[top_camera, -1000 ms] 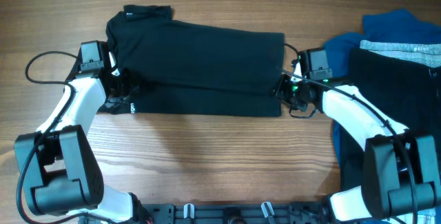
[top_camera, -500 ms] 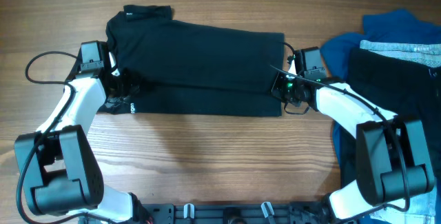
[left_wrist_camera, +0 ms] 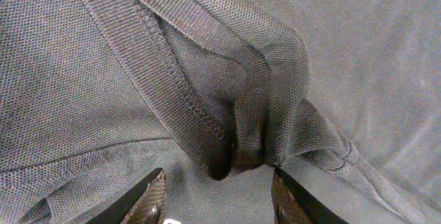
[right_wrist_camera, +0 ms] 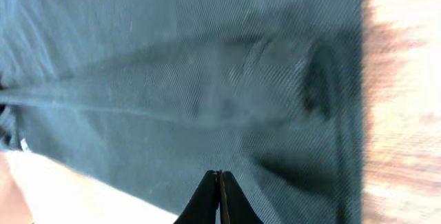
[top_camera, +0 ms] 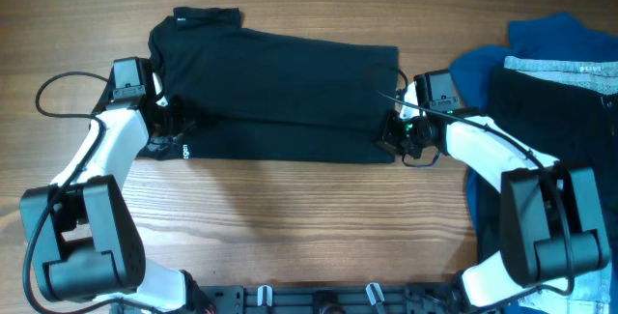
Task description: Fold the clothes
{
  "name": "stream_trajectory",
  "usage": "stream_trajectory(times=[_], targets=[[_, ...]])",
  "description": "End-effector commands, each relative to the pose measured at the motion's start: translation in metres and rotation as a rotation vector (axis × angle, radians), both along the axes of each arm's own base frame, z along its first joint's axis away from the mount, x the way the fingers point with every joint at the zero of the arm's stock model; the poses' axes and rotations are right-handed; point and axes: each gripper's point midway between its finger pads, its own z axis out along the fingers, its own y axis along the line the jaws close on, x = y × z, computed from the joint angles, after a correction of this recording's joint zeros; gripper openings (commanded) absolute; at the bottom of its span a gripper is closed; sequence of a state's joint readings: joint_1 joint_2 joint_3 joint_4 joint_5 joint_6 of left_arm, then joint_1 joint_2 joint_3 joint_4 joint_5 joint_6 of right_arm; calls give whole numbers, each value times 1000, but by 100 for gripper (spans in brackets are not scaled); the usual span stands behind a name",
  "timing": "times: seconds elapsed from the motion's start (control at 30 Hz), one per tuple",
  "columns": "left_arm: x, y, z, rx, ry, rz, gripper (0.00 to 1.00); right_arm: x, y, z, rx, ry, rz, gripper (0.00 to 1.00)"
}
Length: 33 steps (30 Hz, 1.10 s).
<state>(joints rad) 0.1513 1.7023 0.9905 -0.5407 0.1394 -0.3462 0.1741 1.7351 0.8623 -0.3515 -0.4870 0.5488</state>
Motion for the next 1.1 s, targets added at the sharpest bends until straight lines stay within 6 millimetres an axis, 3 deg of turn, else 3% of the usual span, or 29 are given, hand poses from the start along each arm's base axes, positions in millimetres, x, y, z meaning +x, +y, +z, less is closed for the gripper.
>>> stream_trajectory(times=[0.0,0.17,0.23,0.3,0.4,0.53,0.63,0.77,0.83,0.87,0.97,1.07], targets=[[4,-1,2,-2,-8,-10,50,11,-8,-17,-59,-13,-46,4],[4,-1,2,-2,-9,-10,50,35,-19,-20,-110,-81,-135,4],[4,-1,2,-2,-10,-10,50,60,-5,0,-19,-205,-120,4],[4,-1,2,-2,-10,-10,51,73,3,13,52,-248,-156,4],[4,-1,2,-2,-9,-10,54,78,1,19,58,-278,-149,4],[4,-6,6,-17,-20,-42,56,65,-7,36,-2,-316,-56,6],[7,-9,34,-24,-61,-72,58,54,-19,70,-25,-365,-36,11],[19,-5,104,9,-199,-80,67,28,-27,123,-21,-399,-50,25],[4,1,110,45,-158,-62,67,5,-29,114,-34,-301,-47,43],[-10,11,104,70,-93,4,67,-7,-31,103,-47,-229,-45,45],[-47,38,81,71,87,138,66,-37,-36,67,-85,-22,-39,44],[-68,70,67,27,162,266,66,-44,-35,30,-101,109,-29,40]])
